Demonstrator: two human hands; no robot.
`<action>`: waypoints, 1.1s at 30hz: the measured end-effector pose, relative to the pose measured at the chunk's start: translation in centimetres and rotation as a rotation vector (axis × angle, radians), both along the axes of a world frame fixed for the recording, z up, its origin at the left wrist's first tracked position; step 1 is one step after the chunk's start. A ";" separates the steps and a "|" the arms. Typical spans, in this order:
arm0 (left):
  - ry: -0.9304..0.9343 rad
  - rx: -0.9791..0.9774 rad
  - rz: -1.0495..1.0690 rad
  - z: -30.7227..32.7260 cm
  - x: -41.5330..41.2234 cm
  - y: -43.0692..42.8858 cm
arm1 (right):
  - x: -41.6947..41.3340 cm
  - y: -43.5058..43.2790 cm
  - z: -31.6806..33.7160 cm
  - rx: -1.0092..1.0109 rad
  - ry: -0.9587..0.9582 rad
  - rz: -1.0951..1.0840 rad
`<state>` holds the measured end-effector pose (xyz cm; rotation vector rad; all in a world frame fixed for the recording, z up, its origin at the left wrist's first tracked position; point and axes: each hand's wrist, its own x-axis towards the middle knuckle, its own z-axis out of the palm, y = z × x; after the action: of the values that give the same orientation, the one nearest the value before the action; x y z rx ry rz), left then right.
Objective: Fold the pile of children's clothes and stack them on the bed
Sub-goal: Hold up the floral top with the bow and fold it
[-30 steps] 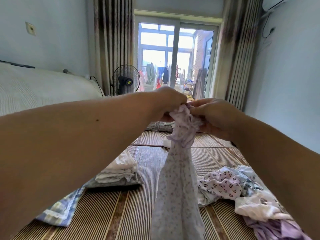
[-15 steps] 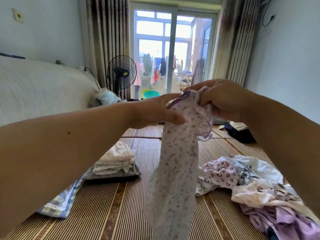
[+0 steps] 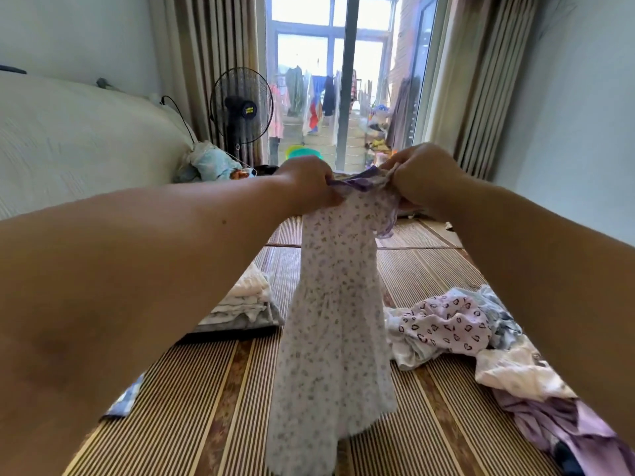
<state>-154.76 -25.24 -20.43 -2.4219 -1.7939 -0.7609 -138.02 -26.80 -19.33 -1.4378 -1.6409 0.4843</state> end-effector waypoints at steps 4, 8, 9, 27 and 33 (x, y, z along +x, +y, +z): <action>-0.054 0.135 0.006 1.4 -0.1 1.9 | -0.3 1.4 1.2 0.155 0.050 -0.002; -0.130 0.201 -0.017 1.4 -0.6 1.9 | -0.3 1.4 1.4 0.180 0.112 0.030; -0.111 0.183 -0.032 0.8 -0.8 1.5 | -0.2 1.1 0.9 0.162 0.087 0.051; 0.124 -0.564 -0.354 -27.8 -4.1 -16.7 | 1.8 -14.8 -27.4 -0.871 -0.005 0.470; 0.092 -0.660 -0.351 -28.2 -4.5 -17.9 | 1.8 -15.6 -27.3 -0.999 0.150 0.463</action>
<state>-159.28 -43.12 -48.64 -3.1668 -1.8150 -0.0365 -136.22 -42.41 -46.67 -1.5943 -1.6664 1.8189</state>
